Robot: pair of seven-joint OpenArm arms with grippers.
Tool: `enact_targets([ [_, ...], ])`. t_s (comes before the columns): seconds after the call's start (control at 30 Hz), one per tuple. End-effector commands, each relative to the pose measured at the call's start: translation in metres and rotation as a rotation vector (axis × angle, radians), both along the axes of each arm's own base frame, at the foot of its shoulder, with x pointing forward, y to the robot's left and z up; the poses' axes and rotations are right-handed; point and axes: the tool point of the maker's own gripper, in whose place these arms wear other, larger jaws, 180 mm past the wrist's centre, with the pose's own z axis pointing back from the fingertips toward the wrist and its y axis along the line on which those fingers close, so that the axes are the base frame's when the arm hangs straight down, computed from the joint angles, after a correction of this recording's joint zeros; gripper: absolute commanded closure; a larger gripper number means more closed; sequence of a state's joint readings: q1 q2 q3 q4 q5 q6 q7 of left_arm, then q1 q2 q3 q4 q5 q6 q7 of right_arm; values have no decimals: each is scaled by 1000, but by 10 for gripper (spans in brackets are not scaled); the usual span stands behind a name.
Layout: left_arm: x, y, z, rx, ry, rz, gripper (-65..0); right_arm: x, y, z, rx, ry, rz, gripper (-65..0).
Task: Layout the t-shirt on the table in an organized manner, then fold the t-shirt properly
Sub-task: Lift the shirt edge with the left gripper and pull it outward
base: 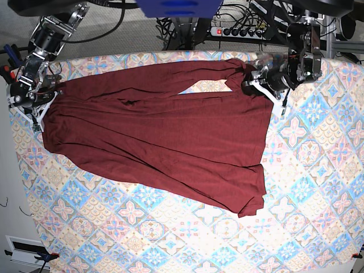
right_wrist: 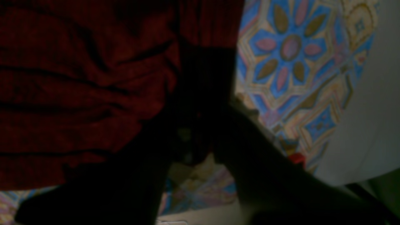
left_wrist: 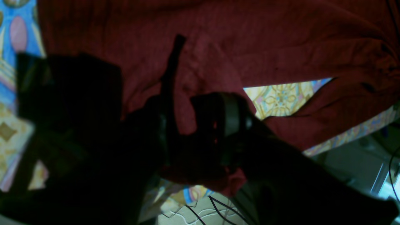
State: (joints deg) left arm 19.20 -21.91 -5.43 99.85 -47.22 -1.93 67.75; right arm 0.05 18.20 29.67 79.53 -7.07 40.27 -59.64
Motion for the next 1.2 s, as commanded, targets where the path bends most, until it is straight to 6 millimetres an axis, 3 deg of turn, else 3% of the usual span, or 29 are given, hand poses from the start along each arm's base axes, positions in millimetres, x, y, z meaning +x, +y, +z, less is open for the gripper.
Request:
enact_targets([
  [0.0,4,-5,13,-7,-40,-24,-144,9,-11,15,-31,-37,-4,-102],
  [0.1,9,-11,33,-3,-104,-43,0,9,-11,15,-31,-37,-4,-102],
  [0.47,1,32,81,3,-218,96,0,9,-11,15,-31,-37,-4,-102],
  [0.73,17,72,126,-103,-348,266,0,6,-16,17,-31,-44,-24,-102],
  [1.0,45,80,150,-135,-480,330,0,2,-23,19,-30,-54,-55,-102],
  [1.17,60,76,151,-191,-510,380,0,2,-23,19,-30,-52,-56,-102],
])
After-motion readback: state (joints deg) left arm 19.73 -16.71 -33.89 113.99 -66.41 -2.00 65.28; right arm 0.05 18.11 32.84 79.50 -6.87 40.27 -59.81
